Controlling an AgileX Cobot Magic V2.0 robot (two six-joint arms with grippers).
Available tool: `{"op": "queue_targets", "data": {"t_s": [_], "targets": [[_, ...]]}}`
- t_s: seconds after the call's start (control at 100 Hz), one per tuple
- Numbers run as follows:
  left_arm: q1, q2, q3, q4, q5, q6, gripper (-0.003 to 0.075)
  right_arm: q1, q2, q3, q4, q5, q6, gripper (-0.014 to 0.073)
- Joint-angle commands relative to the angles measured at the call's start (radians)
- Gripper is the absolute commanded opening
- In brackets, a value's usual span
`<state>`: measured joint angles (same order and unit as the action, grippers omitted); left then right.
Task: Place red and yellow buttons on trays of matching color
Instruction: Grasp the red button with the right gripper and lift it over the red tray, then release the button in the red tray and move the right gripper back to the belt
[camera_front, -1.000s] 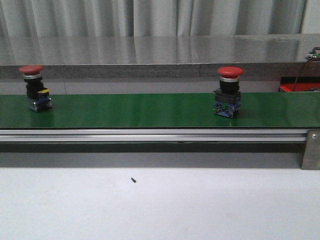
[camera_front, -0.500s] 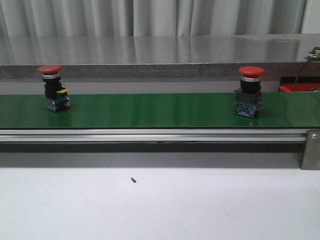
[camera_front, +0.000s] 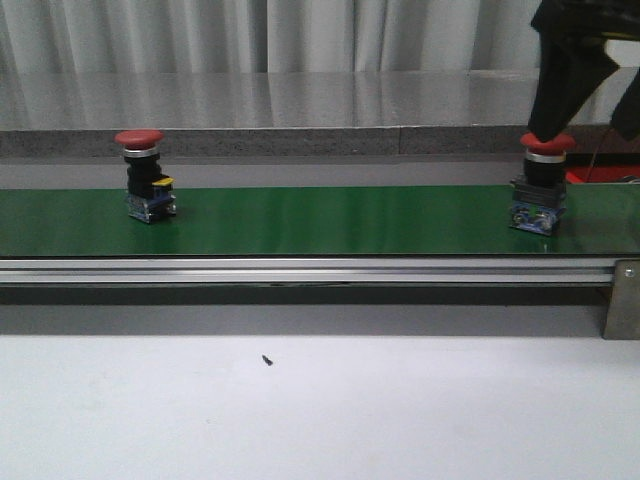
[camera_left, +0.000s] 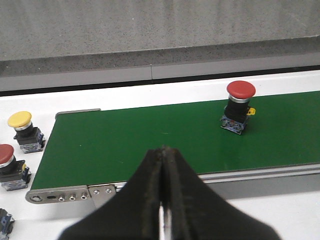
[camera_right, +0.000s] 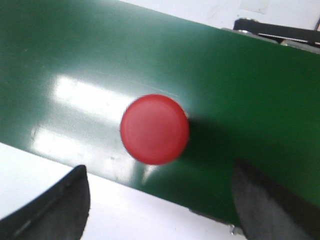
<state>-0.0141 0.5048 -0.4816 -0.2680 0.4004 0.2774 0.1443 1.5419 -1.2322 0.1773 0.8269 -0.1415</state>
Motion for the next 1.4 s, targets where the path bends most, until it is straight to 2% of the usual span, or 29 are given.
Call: {"op": "queue_targets", "data": {"t_s": [0.0, 0.22, 0.26, 0.44, 0.56, 0.79, 1.03, 1.19, 1.39], "targets": [[-0.008, 0.004, -0.029, -0.018, -0.079, 0.001, -0.0019, 0.002, 0.007, -0.064, 0.008, -0.029, -0.016, 0.0580], [-0.008, 0.004, -0.029, -0.018, -0.079, 0.001, -0.0019, 0.002, 0.102, -0.126, -0.054, -0.021, -0.016, 0.0561], [-0.008, 0.004, -0.029, -0.018, -0.079, 0.001, -0.0020, 0.001, 0.116, -0.130, -0.063, -0.013, -0.016, 0.0532], [-0.008, 0.004, -0.029, -0.018, -0.079, 0.001, -0.0019, -0.011, 0.145, -0.136, -0.065, 0.048, -0.009, 0.0284], [-0.008, 0.004, -0.029, -0.018, -0.079, 0.001, -0.0020, -0.013, 0.139, -0.157, -0.072, 0.089, -0.009, 0.0192], [-0.008, 0.004, -0.029, -0.018, -0.079, 0.001, -0.0019, -0.069, 0.132, -0.319, -0.081, 0.206, -0.009, 0.0191], [-0.008, 0.004, -0.029, -0.018, -0.079, 0.001, -0.0019, -0.291, 0.179, -0.456, -0.081, 0.209, -0.016, 0.0191], [-0.008, 0.004, -0.029, -0.018, -0.079, 0.001, -0.0020, -0.392, 0.259, -0.477, -0.071, 0.166, -0.020, 0.0191], [-0.008, 0.004, -0.029, -0.018, -0.079, 0.001, -0.0020, -0.413, 0.365, -0.480, -0.071, 0.066, -0.030, 0.0191]]}}
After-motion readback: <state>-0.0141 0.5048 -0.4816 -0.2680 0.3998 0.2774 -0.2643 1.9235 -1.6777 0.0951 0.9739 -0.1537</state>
